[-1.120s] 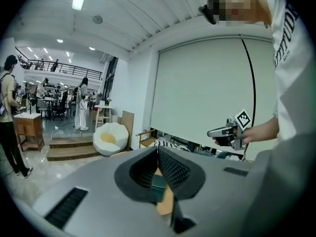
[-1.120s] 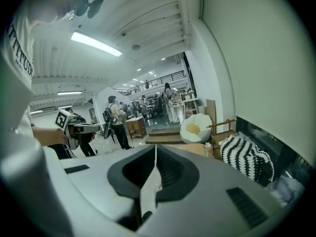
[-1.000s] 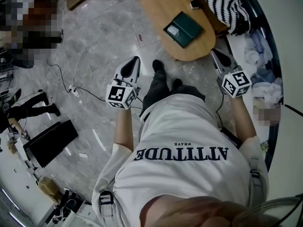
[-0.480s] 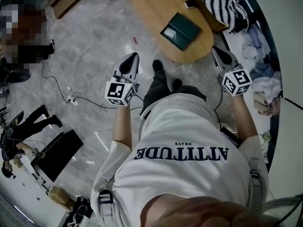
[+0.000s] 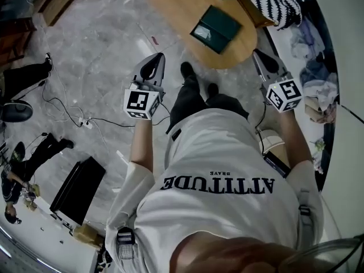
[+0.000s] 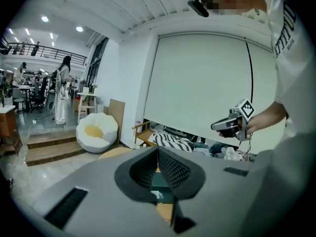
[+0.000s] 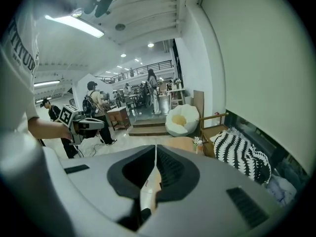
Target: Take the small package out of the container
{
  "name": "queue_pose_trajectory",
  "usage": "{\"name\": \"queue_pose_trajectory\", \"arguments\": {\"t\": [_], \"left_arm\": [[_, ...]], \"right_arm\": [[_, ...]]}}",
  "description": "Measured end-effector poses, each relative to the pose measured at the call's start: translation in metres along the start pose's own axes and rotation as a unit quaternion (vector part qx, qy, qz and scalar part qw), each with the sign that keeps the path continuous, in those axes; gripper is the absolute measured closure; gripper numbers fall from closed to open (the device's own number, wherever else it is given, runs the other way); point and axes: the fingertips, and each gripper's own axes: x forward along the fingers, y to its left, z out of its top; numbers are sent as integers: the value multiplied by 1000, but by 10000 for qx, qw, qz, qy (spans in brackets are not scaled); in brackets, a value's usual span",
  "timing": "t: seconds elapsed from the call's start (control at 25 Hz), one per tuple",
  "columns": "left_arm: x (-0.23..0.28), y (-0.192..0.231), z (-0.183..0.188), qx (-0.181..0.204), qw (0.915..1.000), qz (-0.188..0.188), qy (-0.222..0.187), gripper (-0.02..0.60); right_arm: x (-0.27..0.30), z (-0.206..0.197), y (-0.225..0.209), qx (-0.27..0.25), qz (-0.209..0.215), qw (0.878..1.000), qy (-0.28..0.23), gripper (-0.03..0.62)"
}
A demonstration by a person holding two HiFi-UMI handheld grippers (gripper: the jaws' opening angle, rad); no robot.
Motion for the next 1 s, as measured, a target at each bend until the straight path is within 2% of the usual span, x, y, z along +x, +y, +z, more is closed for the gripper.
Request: {"name": "queue_pose_trajectory", "arguments": {"t": [0.28,0.48,1.0], "left_arm": [[32,49,-23,65,9994,-247,241,558],[53,75,-40,-162,9986,-381,316,558],[94,99,-93,-396,9966,-458,553,558]], "right_arm": [[57,-6,3,-12,-74,9994,340,571],[91,-16,6,-14,-98,9980,623,571],[156,-68,4,9,70,9922,1246,571]]}}
